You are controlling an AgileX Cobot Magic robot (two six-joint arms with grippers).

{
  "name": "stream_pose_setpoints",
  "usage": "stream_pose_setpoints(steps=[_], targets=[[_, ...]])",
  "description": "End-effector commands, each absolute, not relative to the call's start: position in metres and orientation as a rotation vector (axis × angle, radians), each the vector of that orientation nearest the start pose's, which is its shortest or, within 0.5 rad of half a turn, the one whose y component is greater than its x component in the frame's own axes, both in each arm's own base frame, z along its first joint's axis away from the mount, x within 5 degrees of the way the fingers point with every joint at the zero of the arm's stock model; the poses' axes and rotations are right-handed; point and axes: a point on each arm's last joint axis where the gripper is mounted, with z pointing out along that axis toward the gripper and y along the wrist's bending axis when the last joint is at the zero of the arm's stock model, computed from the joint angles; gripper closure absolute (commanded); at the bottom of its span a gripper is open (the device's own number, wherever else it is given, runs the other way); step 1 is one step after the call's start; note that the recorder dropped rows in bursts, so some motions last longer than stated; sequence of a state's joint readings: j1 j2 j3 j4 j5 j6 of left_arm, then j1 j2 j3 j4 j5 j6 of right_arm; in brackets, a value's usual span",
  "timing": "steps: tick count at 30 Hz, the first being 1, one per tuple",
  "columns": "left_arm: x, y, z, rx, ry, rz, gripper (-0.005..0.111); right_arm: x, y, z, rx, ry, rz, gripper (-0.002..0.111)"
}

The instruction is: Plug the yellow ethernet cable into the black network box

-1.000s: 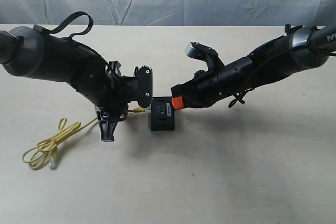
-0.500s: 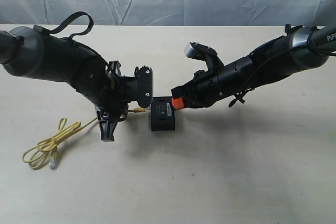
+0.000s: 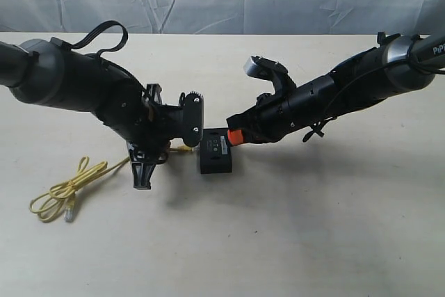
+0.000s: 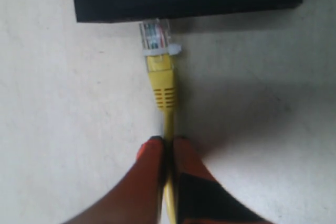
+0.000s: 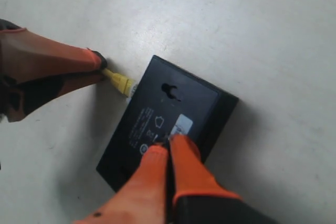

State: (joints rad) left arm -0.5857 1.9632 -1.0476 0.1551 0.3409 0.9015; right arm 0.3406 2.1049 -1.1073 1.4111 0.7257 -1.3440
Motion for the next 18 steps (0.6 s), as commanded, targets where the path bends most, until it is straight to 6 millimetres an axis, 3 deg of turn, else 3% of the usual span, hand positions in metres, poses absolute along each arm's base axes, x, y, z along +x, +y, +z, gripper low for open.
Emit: stream_pose_setpoints(steps=[1, 18], targets=[[0.3071, -0.2004, 0.1136, -2.548, -2.437, -0.243, 0.107, 0.342, 0.1841, 0.104, -0.672, 2.473, 1.062, 0.109], [0.3081, -0.2028, 0.1152, -2.53, -2.504, -0.216, 0.107, 0.3425, 0.1836, 0.1036, -0.677, 2.471, 1.047, 0.109]])
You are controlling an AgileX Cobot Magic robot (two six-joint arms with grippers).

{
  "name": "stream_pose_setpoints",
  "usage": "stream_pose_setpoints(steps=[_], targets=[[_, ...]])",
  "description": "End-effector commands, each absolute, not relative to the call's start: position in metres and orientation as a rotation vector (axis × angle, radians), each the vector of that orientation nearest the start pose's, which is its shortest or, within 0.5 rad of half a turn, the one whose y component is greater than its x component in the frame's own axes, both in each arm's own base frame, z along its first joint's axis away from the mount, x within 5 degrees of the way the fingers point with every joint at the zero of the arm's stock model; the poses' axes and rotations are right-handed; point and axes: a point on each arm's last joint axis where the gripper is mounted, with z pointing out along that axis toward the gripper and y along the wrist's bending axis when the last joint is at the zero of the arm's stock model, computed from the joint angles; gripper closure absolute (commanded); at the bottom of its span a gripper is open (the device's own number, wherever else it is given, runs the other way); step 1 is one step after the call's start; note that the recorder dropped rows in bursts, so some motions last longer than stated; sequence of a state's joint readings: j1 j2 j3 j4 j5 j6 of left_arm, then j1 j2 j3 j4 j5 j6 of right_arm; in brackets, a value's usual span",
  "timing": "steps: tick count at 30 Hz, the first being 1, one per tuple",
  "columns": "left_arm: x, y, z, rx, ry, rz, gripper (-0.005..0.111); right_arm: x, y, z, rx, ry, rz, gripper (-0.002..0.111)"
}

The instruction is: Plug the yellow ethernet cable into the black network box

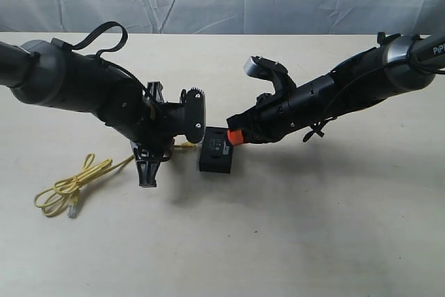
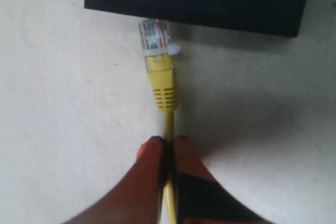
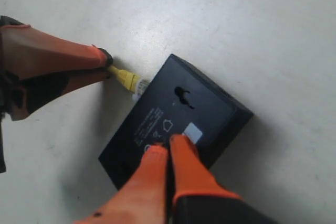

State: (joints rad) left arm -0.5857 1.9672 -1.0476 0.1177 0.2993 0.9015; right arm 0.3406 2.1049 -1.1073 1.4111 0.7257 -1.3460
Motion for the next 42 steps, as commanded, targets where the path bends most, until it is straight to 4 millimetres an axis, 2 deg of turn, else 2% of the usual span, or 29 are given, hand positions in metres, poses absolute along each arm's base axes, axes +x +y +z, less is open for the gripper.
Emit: stream_pose_setpoints(steps=[1, 6, 13, 19, 25, 35, 42], targets=[[0.308, -0.203, 0.115, -2.527, -2.501, -0.215, 0.107, 0.343, 0.183, 0.103, -0.674, 2.473, 1.039, 0.109], [0.305, -0.2, 0.117, -2.5, -2.48, -0.207, 0.107, 0.348, 0.179, 0.1, -0.64, 2.484, 0.941, 0.109], [0.304, -0.199, 0.133, -2.519, -2.497, -0.222, 0.107, 0.354, 0.174, 0.098, -0.583, 2.493, 0.836, 0.109], [0.304, -0.199, 0.133, -2.52, -2.496, -0.222, 0.107, 0.353, 0.177, 0.091, -0.563, 2.497, 0.89, 0.109], [0.304, -0.199, 0.133, -2.52, -2.496, -0.222, 0.107, 0.348, 0.184, 0.081, -0.536, 2.499, 1.048, 0.109], [0.305, -0.197, 0.133, -2.536, -2.473, -0.247, 0.107, 0.347, 0.185, 0.081, -0.549, 2.494, 1.064, 0.109], [0.313, -0.192, 0.134, -2.536, -2.525, -0.27, 0.107, 0.347, 0.185, 0.081, -0.553, 2.492, 1.068, 0.109]])
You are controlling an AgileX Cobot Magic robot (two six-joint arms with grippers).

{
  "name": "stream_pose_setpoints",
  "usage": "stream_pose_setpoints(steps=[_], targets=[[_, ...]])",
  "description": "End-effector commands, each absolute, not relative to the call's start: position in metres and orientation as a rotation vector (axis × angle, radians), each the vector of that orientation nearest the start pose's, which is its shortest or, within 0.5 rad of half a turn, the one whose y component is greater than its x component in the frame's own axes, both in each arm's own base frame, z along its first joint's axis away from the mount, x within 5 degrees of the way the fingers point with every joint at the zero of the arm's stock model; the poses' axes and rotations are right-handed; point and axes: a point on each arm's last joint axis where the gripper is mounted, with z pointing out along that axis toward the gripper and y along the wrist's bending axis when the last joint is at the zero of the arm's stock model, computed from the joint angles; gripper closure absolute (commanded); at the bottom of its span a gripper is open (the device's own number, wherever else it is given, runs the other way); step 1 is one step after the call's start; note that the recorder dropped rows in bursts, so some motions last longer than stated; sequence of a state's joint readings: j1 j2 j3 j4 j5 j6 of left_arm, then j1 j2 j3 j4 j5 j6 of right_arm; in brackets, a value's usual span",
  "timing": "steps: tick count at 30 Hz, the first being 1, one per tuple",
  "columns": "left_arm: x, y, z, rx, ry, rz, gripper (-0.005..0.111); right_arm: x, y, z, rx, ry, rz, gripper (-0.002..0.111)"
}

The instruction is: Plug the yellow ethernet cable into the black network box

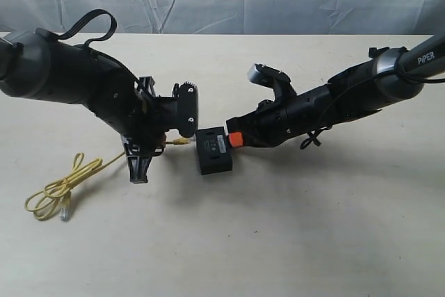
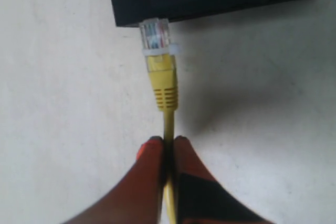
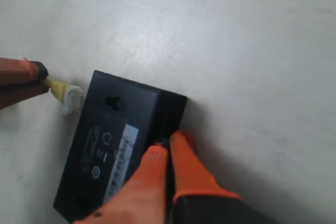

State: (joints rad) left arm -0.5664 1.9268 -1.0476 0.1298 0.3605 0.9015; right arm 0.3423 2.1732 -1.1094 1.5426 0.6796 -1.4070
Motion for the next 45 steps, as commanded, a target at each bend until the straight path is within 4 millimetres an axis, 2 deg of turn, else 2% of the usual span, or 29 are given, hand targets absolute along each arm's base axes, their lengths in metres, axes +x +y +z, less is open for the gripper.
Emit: stream_pose_setpoints(steps=[1, 11, 21, 28, 32, 35, 45], targets=[[0.313, -0.192, 0.135, -2.54, -2.528, -0.272, 0.107, 0.347, 0.185, 0.081, -0.553, 2.492, 1.068, 0.109], [0.306, -0.185, 0.131, -2.483, -2.424, -0.271, 0.107, 0.347, 0.185, 0.081, -0.555, 2.491, 1.068, 0.109], [0.31, -0.19, 0.133, -2.505, -2.504, -0.255, 0.107, 0.347, 0.185, 0.081, -0.555, 2.491, 1.068, 0.109], [0.31, -0.19, 0.133, -2.502, -2.501, -0.254, 0.107, 0.347, 0.185, 0.081, -0.553, 2.492, 1.062, 0.109], [0.309, -0.189, 0.126, -2.48, -2.48, -0.241, 0.107, 0.347, 0.185, 0.081, -0.553, 2.492, 1.062, 0.109], [0.308, -0.19, 0.12, -2.48, -2.464, -0.234, 0.107, 0.347, 0.185, 0.081, -0.553, 2.492, 1.062, 0.109], [0.303, -0.202, 0.121, -2.561, -2.41, -0.236, 0.107, 0.348, 0.184, 0.08, -0.55, 2.494, 1.053, 0.109]])
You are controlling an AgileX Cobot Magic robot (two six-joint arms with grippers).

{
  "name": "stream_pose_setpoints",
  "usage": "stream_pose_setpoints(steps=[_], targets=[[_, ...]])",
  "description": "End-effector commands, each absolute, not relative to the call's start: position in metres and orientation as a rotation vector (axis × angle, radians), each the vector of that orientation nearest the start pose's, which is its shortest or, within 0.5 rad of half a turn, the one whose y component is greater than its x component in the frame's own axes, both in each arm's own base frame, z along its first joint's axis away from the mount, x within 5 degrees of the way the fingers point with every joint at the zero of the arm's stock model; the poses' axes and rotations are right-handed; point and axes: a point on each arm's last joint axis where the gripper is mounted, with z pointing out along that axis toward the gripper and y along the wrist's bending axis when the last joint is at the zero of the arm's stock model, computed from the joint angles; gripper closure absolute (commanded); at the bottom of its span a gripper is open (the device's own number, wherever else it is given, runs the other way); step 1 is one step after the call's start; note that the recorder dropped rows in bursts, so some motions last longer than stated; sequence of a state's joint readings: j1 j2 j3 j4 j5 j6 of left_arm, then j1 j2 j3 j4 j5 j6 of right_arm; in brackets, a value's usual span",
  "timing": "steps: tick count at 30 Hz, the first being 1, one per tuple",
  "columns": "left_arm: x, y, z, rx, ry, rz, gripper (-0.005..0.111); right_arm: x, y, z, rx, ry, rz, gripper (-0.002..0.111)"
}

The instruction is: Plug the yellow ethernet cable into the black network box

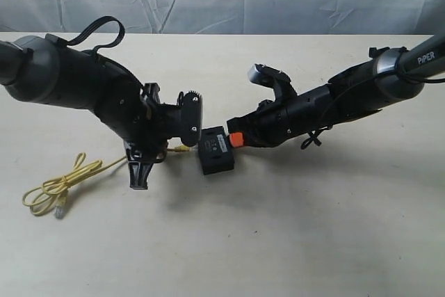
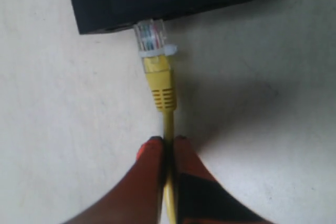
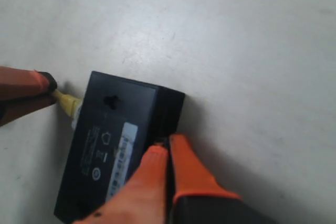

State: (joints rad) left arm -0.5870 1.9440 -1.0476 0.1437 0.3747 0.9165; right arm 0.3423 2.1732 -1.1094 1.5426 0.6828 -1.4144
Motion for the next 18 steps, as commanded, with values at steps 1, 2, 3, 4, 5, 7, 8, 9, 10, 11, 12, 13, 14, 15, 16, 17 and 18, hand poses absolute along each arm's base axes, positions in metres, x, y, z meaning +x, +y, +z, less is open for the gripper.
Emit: stream_pose_setpoints(steps=[1, 2, 3, 4, 5, 7, 8, 9, 10, 11, 12, 13, 14, 15, 16, 17, 18], targets=[[0.3029, -0.2019, 0.121, -2.561, -2.41, -0.236, 0.107, 0.3479, 0.1845, 0.0804, -0.55, 2.494, 1.053, 0.109], [0.3029, -0.2019, 0.121, -2.561, -2.41, -0.236, 0.107, 0.3479, 0.1845, 0.0804, -0.55, 2.494, 1.053, 0.109], [0.3029, -0.2019, 0.121, -2.561, -2.41, -0.236, 0.107, 0.3479, 0.1845, 0.0804, -0.55, 2.494, 1.053, 0.109], [0.3029, -0.2019, 0.121, -2.561, -2.41, -0.236, 0.107, 0.3479, 0.1845, 0.0804, -0.55, 2.494, 1.053, 0.109], [0.3029, -0.2019, 0.121, -2.561, -2.41, -0.236, 0.107, 0.3479, 0.1845, 0.0804, -0.55, 2.494, 1.053, 0.109], [0.3029, -0.2019, 0.121, -2.56, -2.413, -0.234, 0.107, 0.3479, 0.1845, 0.0804, -0.55, 2.494, 1.053, 0.109], [0.3028, -0.2021, 0.121, -2.555, -2.419, -0.229, 0.107, 0.348, 0.1844, 0.0803, -0.55, 2.494, 1.05, 0.109], [0.3027, -0.2021, 0.121, -2.549, -2.426, -0.226, 0.107, 0.348, 0.1844, 0.0803, -0.55, 2.494, 1.05, 0.109], [0.3026, -0.2022, 0.121, -2.544, -2.432, -0.221, 0.107, 0.3477, 0.1846, 0.0805, -0.551, 2.493, 1.056, 0.109], [0.3023, -0.2027, 0.1209, -2.529, -2.452, -0.206, 0.107, 0.3474, 0.1849, 0.0808, -0.554, 2.492, 1.064, 0.109], [0.3021, -0.203, 0.1209, -2.517, -2.467, -0.194, 0.107, 0.3468, 0.1855, 0.0812, -0.558, 2.489, 1.077, 0.109], [0.3018, -0.2033, 0.1209, -2.503, -2.484, -0.181, 0.107, 0.3467, 0.1857, 0.0815, -0.556, 2.487, 1.083, 0.109], [0.3015, -0.2038, 0.1209, -2.486, -2.503, -0.166, 0.107, 0.3463, 0.1867, 0.0825, -0.552, 2.482, 1.105, 0.109], [0.3012, -0.2042, 0.1208, -2.47, -2.522, -0.15, 0.107, 0.346, 0.1871, 0.0829, -0.55, 2.479, 1.115, 0.109], [0.301, -0.2045, 0.1208, -2.459, -2.535, -0.14, 0.107, 0.346, 0.1872, 0.0831, -0.549, 2.478, 1.119, 0.109], [0.3006, -0.2045, 0.1207, -2.45, -2.541, -0.133, 0.107, 0.346, 0.1872, 0.0831, -0.549, 2.478, 1.119, 0.109], [0.3003, -0.2044, 0.1206, -2.443, -2.543, -0.127, 0.107, 0.346, 0.1872, 0.0831, -0.549, 2.478, 1.119, 0.109]])
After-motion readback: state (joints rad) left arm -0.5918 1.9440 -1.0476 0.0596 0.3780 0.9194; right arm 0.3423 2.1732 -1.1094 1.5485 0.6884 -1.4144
